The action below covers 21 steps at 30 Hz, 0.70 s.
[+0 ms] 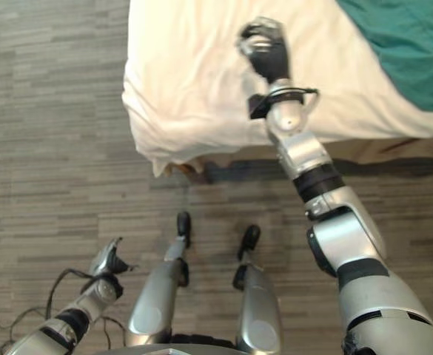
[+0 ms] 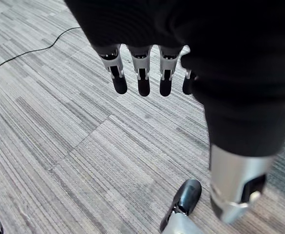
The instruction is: Tidy up the quilt and then pick up the clothes from the bed and put them into the laundry hamper.
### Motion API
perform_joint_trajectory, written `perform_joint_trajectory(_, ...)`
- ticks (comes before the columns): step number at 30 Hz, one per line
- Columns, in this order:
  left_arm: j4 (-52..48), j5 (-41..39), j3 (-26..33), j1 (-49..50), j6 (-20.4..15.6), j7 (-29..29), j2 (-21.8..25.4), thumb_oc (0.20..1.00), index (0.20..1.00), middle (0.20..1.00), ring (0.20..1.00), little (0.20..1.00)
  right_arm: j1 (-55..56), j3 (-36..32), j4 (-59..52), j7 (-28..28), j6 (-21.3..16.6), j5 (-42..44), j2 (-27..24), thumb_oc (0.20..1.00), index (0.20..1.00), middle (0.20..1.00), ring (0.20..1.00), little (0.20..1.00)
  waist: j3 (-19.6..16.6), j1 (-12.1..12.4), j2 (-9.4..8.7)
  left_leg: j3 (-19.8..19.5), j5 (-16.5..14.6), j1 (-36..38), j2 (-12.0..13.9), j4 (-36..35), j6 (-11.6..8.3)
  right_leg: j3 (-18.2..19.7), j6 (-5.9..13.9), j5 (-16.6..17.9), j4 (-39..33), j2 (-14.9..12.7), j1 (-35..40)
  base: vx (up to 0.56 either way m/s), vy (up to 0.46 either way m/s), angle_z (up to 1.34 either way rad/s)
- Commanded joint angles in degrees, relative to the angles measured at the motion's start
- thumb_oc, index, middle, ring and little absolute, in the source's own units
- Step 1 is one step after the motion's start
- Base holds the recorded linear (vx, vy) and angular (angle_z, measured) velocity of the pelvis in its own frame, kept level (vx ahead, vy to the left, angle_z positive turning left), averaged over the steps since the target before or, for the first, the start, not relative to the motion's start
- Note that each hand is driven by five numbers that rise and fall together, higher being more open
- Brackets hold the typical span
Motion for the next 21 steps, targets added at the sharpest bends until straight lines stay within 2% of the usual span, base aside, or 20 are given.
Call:
perform_joint_trajectory(1, 0.78, -1.9, -1.71, -1.2, -0.14, 0.49, 0.26, 1.0, 1.0, 1.0, 1.0, 1.0, 1.58, -1.41, 2.78, -3.64, 0.76, 2.39, -0.61, 0.2, 0.2, 0.2, 0.2, 0.2, 2.84, 0.11, -2.12, -0.26, -8.27, 2.07, 1.39, 4.3, -3.72, 1.9, 4.9, -5.13, -0.96, -3.55, 2.26, 0.03, 0.077, -0.03)
perform_joint_trajectory(4, 1.64, -0.62, -1.12, -0.74, 0.78, 0.38, -1.0, 1.0, 1.0, 1.0, 1.0, 1.0, 12.25, -6.21, 5.0, -3.82, 1.57, 1.63, 1.56, 0.2, 0.2, 0.2, 0.2, 0.2, 2.84, -1.48, -2.28, 0.3, -10.34, 2.79, 0.8, 6.45, -2.84, 3.08, 4.9, -5.58, -0.74, -3.86, 3.1, 0.04, 0.095, -0.1)
perform_joint_trajectory(5, 1.88, 0.32, -0.23, -0.11, 1.41, 0.1, -1.65, 1.0, 1.0, 1.0, 1.0, 1.0, 23.8, -10.47, 4.58, -3.42, 1.64, 0.74, 4.1, 0.2, 0.2, 0.2, 0.2, 0.2, 2.37, -2.89, -2.3, 0.6, -11.87, 3.82, 0.42, 7.3, -2.3, 3.75, 5.13, -5.85, -0.38, -4.34, 4.12, 0.06, 0.122, -0.17)
perform_joint_trajectory(6, 1.86, 0.32, -0.28, -0.07, 1.41, 0.11, -1.62, 1.0, 1.0, 1.0, 1.0, 1.0, 23.92, -10.53, 4.46, -3.45, 1.69, 0.7, 4.12, 0.2, 0.2, 0.2, 0.2, 0.2, 2.21, -2.86, -2.34, 0.59, -11.7, 3.64, 0.38, 7.25, -2.25, 3.74, 5.12, -5.65, -0.53, -4.36, 3.99, 0.09, 0.137, -0.12)
perform_joint_trajectory(8, 1.67, 1.98, 1.05, 0.84, 1.72, -0.54, -1.31, 1.0, 1.0, 1.0, 1.0, 1.0, 35.09, -15.69, 5.95, -2.83, 1.86, -0.37, 5.5, 0.2, 0.2, 0.2, 0.2, 0.2, 0.53, -4.71, -2.25, 1.15, -13.92, 5.66, -0.38, 7.97, -1.5, 4.24, 5.74, -5.82, 0.85, -5.52, 5.08, 0.15, 0.163, -0.03)
perform_joint_trajectory(9, 1.87, 3.37, 2.08, 1.58, 2.19, -1.53, -0.59, 1.0, 1.0, 1.0, 1.0, 1.0, 43.45, -20.05, 8.2, -2.07, 2.79, -1.24, 6.38, 0.2, 0.2, 0.2, 0.2, 0.2, -1.18, -6.96, -2.11, 2.32, -15.58, 9.55, -1.27, 7.53, -0.62, 4.98, 6.83, -5.23, 4.64, -6.73, 5.83, 0.17, 0.17, -0.13)
perform_joint_trajectory(10, 1.84, 3.37, 2.06, 1.62, 2.2, -1.53, -0.56, 1.0, 1.0, 1.0, 1.0, 1.0, 43.53, -20.08, 8.13, -2.08, 2.81, -1.26, 6.41, 0.2, 0.2, 0.2, 0.2, 0.2, -1.3, -6.91, -2.15, 2.36, -15.38, 9.46, -1.33, 7.41, -0.57, 5.03, 6.83, -5.05, 4.52, -6.76, 5.71, 0.2, 0.182, -0.16)
perform_joint_trajectory(11, 1.76, 3.86, 2.57, 2.15, 2.46, -2.11, 0.02, 1.0, 1.0, 1.0, 1.0, 1.0, 46.44, -21.66, 9.68, -1.59, 3.46, -1.75, 6.83, 0.2, 0.2, 0.2, 0.2, 0.2, -1.99, -8.12, -2.16, 3.23, -16.06, 11.93, -1.77, 6.83, -0.22, 5.59, 7.67, -3.86, 6.92, -7.22, 5.86, 0.19, 0.178, -0.24)
perform_joint_trajectory(12, 1.89, 4.13, 3.57, 3.01, 2.67, -2.91, 1.06, 1.0, 1.0, 1.0, 1.0, 1.0, 50.86, -22.55, 12.54, -0.43, 4.89, -4.04, 7.64, 0.2, 0.2, 0.2, 0.2, 0.2, -3.03, -9.98, -2.49, 5.63, -16.63, 16.54, -2.1, 5.5, 0.46, 6.13, 8.89, -0.46, 11.31, -7.83, 5.6, 0.19, 0.178, -0.27)
perform_joint_trajectory(14, 2.14, 4.27, 3.92, 3.16, 2.85, -3.36, 1.61, 1.0, 1.0, 1.0, 1.0, 1.0, 52.53, -22.14, 12.91, 0.07, 5.49, -5.86, 8.28, 0.2, 0.2, 0.2, 0.2, 0.2, -3.6, -10.44, -2.66, 7.3, -16.64, 18.46, -1.7, 4.79, 0.53, 5.34, 8.94, 0.49, 12.82, -8.09, 5.4, 0.19, 0.092, -0.58)
perform_joint_trajectory(15, 3.47, 4.91, 4.13, 3.39, 3.05, -4.04, 2.03, 1.0, 1.0, 1.0, 1.0, 1.0, 55.0, -19.74, 15.24, 1.31, 6.53, -10.04, 9.62, 1.0, 1.0, 1.0, 1.0, 1.0, -5.67, -11.21, -3.29, 11.15, -17.16, 22.59, -0.6, 3.64, -0.11, 0.01, 8.39, -1.01, 12.55, -8.09, 6.39, 0.21, 0.035, -1.09)
perform_joint_trajectory(17, 3.9, 5.68, 4.24, 3.84, 3.16, -4.69, 2.11, 1.0, 1.0, 1.0, 1.0, 1.0, 56.52, -18.66, 15.35, 1.9, 6.87, -12.09, 10.1, 1.0, 1.0, 1.0, 1.0, 1.0, -6.86, -11.72, -3.48, 12.32, -17.13, 23.93, -0.2, 3.06, -0.17, -1.47, 8.21, -1.83, 11.52, -6.89, 6.93, 0.18, -0.015, -1.06)
perform_joint_trajectory(18, 4.73, 6.21, 4.42, 4.24, 3.37, -5.12, 2.23, 1.0, 1.0, 1.0, 1.0, 1.0, 57.44, -17.12, 16.04, 2.56, 7.26, -14.22, 10.74, 1.0, 1.0, 1.0, 1.0, 1.0, -7.93, -12.18, -3.69, 14.32, -17.31, 25.45, 0.1, 2.74, -0.31, -3.88, 7.57, -2.6, 10.45, -4.92, 7.18, 0.37, 0.027, -1.1)
perform_joint_trajectory(19, 7.42, 8.31, 3.95, 4.92, 3.49, -6.65, 1.42, 1.0, 1.0, 1.0, 1.0, 1.0, 58.09, -15.21, 18.74, 3.63, 7.79, -16.16, 12.18, 1.0, 1.0, 1.0, 1.0, 1.0, -10.12, -12.19, -3.43, 17.23, -19.46, 28.54, 0.21, 3.66, -0.51, -11.77, 7.55, -3.83, 9.71, -4.38, 7.91, 0.31, 0.036, -1.21)
perform_joint_trajectory(20, 7.52, 8.36, 3.95, 4.94, 3.43, -6.62, 1.39, 1.0, 1.0, 1.0, 1.0, 1.0, 58.14, -15.18, 18.77, 3.62, 7.76, -16.19, 12.2, 1.0, 1.0, 1.0, 1.0, 1.0, -10.14, -12.24, -3.41, 17.19, -19.5, 28.56, 0.3, 3.73, -0.56, -11.87, 7.5, -3.88, 9.65, -4.31, 8.02, 0.44, -0.043, -1.87)
perform_joint_trajectory(21, 9.42, 13.54, 1.15, 4.67, 3.67, -7.67, 1.12, 1.0, 1.0, 1.0, 1.0, 1.0, 58.36, -13.63, 21.79, 4.67, 8.15, -17.0, 13.03, 1.0, 1.0, 1.0, 1.0, 1.0, -12.75, -13.35, -3.88, 20.41, -20.75, 29.85, 0.72, 6.28, -0.81, -14.71, 5.05, -5.73, 5.65, -3.06, 10.86, 0.22, -0.106, -1.51)
